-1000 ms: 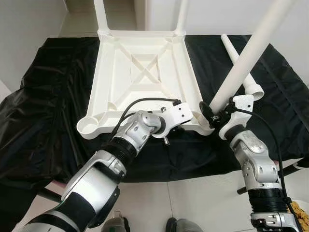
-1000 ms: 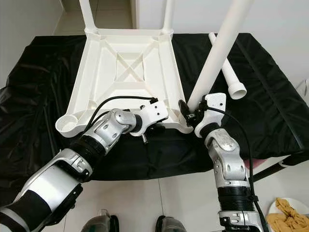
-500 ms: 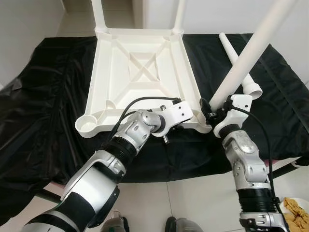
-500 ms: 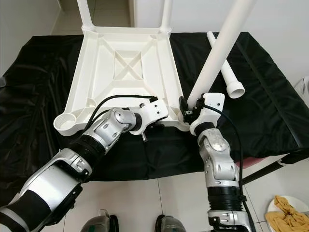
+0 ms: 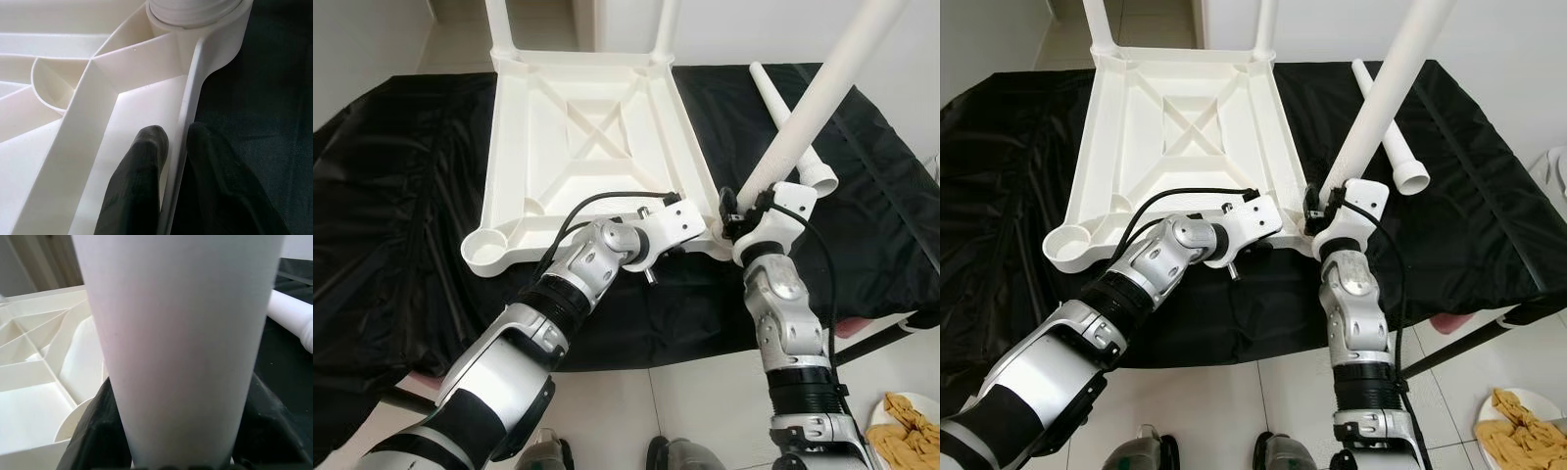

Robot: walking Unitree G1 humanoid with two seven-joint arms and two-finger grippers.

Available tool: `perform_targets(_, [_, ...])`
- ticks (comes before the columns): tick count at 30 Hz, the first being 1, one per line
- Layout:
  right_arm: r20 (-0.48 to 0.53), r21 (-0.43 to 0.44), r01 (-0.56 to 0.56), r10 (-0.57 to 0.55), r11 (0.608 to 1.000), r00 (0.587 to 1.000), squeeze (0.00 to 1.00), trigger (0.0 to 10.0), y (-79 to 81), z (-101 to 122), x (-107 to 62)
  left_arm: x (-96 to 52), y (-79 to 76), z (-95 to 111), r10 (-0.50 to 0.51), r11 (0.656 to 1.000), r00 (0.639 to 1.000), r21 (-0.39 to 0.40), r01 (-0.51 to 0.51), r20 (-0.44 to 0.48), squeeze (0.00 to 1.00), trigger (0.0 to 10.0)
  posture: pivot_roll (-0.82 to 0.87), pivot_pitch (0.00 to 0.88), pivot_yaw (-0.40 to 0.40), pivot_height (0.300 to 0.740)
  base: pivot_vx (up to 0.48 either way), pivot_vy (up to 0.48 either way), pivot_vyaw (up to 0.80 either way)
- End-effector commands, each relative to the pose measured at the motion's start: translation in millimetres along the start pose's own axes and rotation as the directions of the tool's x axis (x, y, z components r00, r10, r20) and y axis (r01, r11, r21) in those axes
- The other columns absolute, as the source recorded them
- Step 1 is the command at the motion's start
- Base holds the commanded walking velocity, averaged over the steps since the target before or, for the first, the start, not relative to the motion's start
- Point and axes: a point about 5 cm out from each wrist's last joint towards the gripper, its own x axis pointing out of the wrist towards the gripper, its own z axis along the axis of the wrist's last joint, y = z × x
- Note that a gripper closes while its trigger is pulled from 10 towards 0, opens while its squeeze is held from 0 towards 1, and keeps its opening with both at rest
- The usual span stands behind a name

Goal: Building children table

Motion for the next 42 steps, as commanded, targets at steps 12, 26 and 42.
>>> perform_targets(12, [-0.164,-0.005,0.158,-0.157,0.987,0.974,0.00,10.0,2.1,-29.4,9.8,-0.7,-6.1,36.2,-0.043,0.994,0.992,0.101,0.031,0.116,0.00,10.0,0.03,0.071,0.011,0.740,0.000,0.000,0.00])
perform_targets(26, [-0.159,0.001,0.271,-0.267,0.963,0.950,0.00,10.0,3.1,-27.2,13.3,-1.4,-5.0,37.0,-0.033,0.995,0.993,0.102,0.021,0.116,0.00,10.0,0.03,0.079,0.009,0.740,0.000,0.000,0.00])
perform_targets(42, [-0.149,-0.016,0.270,-0.269,0.963,0.951,0.00,10.0,7.9,-26.0,14.3,-1.5,-6.1,35.5,-0.040,0.995,0.993,0.099,0.028,0.113,0.00,10.0,0.03,0.087,0.007,0.740,0.000,0.000,0.00])
